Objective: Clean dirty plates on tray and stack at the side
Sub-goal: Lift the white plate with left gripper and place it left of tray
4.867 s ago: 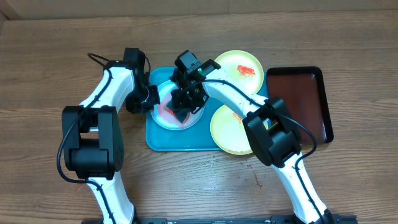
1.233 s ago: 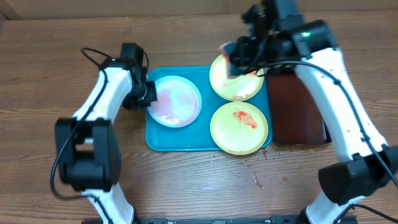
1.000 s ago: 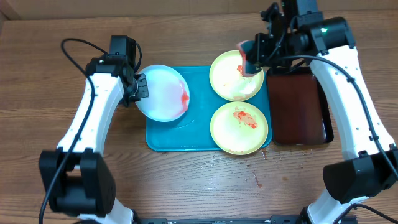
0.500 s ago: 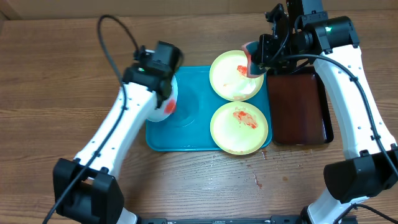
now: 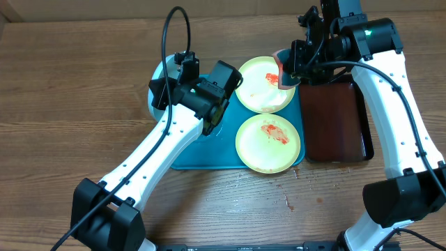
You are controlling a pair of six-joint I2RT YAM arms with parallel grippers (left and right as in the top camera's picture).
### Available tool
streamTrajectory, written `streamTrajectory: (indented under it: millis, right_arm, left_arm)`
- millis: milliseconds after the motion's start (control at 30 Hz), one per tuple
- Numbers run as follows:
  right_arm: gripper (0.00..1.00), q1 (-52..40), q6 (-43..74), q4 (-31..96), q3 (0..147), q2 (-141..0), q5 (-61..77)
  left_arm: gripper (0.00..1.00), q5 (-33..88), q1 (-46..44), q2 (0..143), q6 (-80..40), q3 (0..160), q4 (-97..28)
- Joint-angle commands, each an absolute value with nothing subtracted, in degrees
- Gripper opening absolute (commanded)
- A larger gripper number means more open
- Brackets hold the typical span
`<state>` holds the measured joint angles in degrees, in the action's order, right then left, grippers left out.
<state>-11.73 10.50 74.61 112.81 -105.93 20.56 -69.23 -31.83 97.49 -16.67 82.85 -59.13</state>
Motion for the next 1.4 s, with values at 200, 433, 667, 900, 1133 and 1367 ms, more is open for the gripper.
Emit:
streamTrajectory:
  millis: [200,433,667,900,1133,1367]
  right_arm:
    - [0.04,-11.9,10.2,74.3,113.3,-105.4,20.4]
    - [0.04,-11.9,10.2,74.4,113.3,-105.4,20.4]
    - [0.04,-11.9,10.2,74.9,113.3,-105.4,20.4]
    - [0.04,-11.9,10.2,75.4,113.3,-105.4,20.4]
    - [0.04,-11.9,10.2,75.6,113.3,-105.4,20.4]
    - [0.04,-11.9,10.2,75.8,113.3,-105.4,20.4]
  left_arm:
    - [0.04,-76.0,-33.3,96.3,-18.9,82.8,-58.9]
    - [0.04,-76.0,-33.4,96.3,-18.9,82.8,-58.9]
    - [0.04,-74.6,-33.4,96.3,-20.5,82.8,-58.8]
    - [0.04,-61.4,-33.3,96.3,-21.9,82.8,-58.9]
    - [0.04,-39.7,-32.3,96.3,-22.0,82.3,-58.4]
    - [0.04,-31.7,-27.9,96.3,-21.9,81.9,-58.2]
